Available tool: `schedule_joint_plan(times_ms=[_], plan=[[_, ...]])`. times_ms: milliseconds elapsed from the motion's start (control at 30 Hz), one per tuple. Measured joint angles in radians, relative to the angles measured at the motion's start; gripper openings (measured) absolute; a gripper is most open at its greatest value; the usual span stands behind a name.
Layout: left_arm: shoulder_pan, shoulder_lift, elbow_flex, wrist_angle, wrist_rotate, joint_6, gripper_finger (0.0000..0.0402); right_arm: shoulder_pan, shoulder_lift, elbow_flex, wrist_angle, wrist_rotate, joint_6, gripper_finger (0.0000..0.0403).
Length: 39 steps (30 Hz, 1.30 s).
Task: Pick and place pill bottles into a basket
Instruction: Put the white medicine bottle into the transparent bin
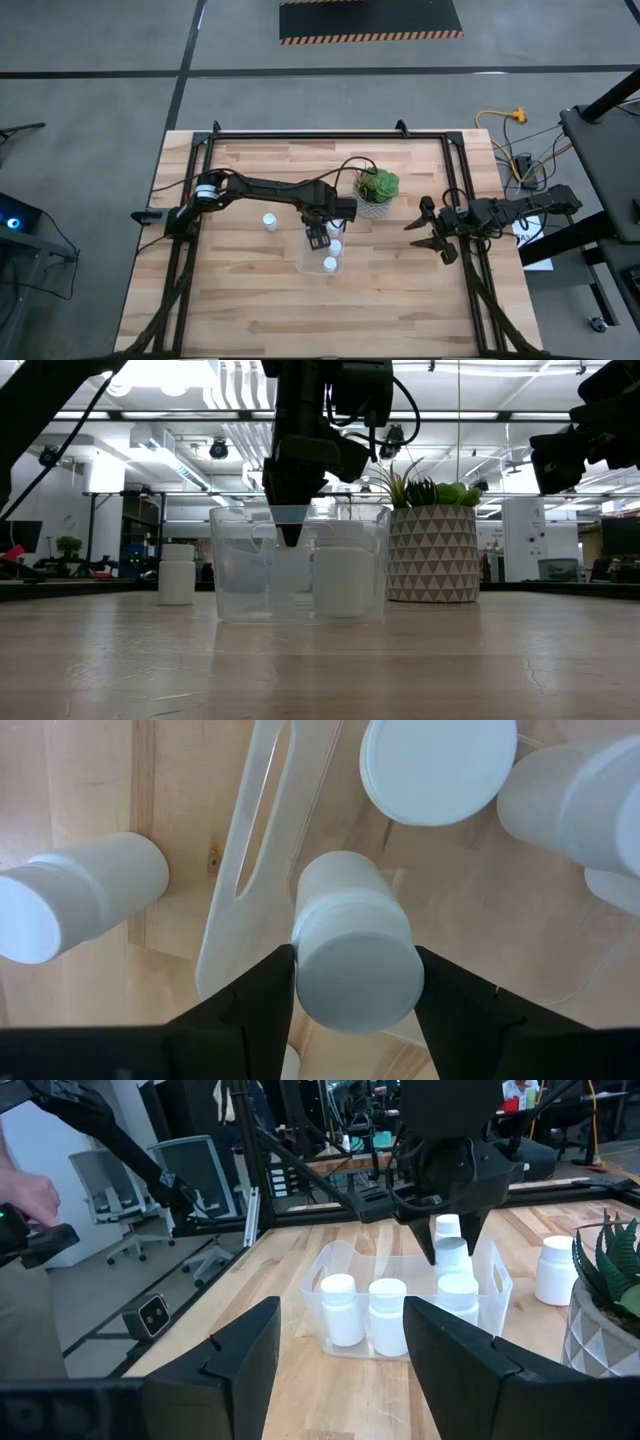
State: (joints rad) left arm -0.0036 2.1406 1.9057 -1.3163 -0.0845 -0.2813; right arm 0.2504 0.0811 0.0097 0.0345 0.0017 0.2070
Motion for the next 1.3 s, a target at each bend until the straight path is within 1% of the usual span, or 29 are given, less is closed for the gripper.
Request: schedule_joint_plan(times_ms=[233,500,567,700,833,1000,1100,1300], plan=[[0.000,0.000,0.000,0.001,-0.002,0.000,0.0176,0.000,0.000,0.000,0.000,0.000,0.001,0.0201],[0.000,0.000,0.000,0.045,0.000,-0.002,0.0176,0.000,0.000,0.000,0.000,0.000,0.000,0.0201],[0.000,0.000,0.000,0.042,0.002,-0.034,0.0176,0.000,0.000,0.000,0.000,0.000,0.001,0.0201],[0.000,0.000,0.000,0.042,0.004,-0.157,0.0176,0.000,0.000,0.000,0.000,0.000,0.000,0.0201],[0.000,-0.001,0.000,0.041,0.004,-0.200,0.0176,0.000,0.000,0.000,0.000,0.000,0.000,0.0201],[0.000,-0.001,0.000,0.015,0.021,-0.317,0.0176,0.000,0.000,0.000,0.000,0.000,0.000,0.0201],[0.000,-0.001,0.000,0.016,0.034,-0.338,0.0176,0.000,0.000,0.000,0.000,0.000,0.000,0.0201],[0.000,-0.001,0.000,0.016,0.035,-0.335,0.0176,0.000,0.000,0.000,0.000,0.000,0.000,0.0201]])
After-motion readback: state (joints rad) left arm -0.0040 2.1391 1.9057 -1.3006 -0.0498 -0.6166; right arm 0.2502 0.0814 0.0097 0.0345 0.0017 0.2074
